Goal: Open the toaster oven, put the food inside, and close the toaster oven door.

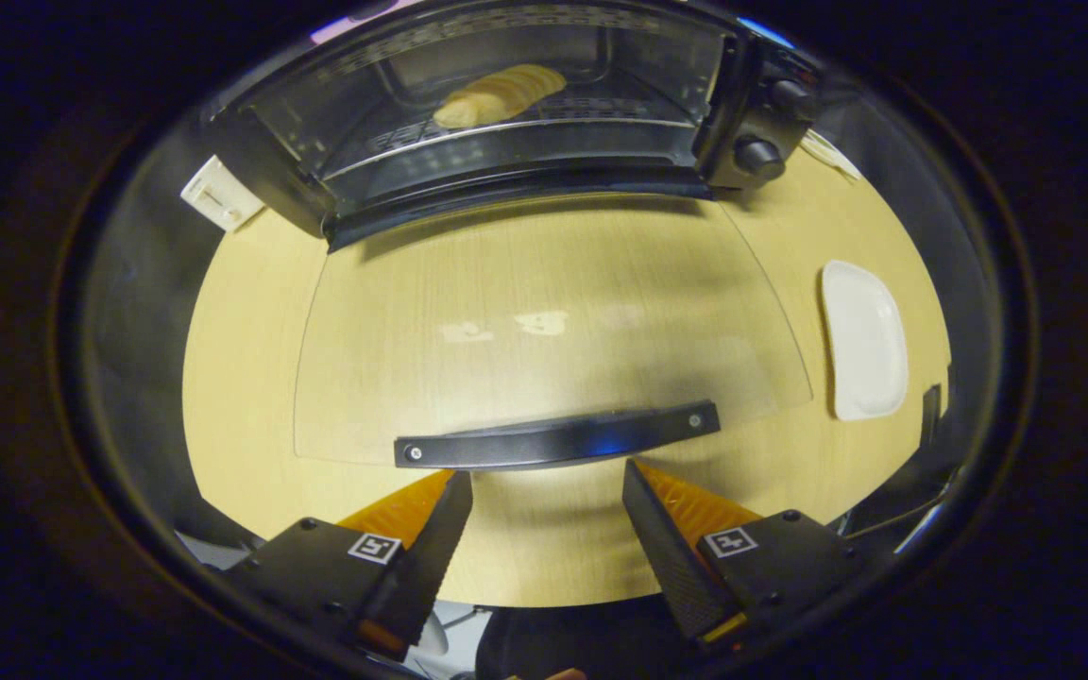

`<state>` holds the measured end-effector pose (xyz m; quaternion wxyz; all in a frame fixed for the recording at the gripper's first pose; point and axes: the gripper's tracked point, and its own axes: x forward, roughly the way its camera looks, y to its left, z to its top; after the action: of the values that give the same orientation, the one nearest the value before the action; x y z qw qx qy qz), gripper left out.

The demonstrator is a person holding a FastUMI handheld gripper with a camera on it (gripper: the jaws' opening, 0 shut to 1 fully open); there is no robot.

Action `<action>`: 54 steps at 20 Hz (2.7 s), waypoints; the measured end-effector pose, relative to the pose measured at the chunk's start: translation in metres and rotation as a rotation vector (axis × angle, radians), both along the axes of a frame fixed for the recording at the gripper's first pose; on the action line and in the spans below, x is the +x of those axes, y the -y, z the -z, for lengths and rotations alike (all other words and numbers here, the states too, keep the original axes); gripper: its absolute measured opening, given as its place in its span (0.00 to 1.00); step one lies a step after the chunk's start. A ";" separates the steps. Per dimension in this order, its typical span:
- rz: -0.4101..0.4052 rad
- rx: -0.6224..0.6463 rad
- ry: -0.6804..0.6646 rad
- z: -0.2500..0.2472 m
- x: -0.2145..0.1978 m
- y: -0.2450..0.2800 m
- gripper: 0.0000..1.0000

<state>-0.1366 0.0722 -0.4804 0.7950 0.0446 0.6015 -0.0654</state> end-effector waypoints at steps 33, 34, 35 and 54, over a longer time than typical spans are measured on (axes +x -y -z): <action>0.035 -0.003 0.585 -0.190 0.159 -0.020 1.00; 0.035 -0.001 0.619 -0.204 0.162 -0.020 0.99; 0.030 0.001 0.655 -0.219 0.165 -0.021 0.99; -0.117 -0.083 1.109 -0.406 0.204 -0.035 0.99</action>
<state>0.0678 0.1074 -0.0747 0.9957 0.0078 0.0917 -0.0116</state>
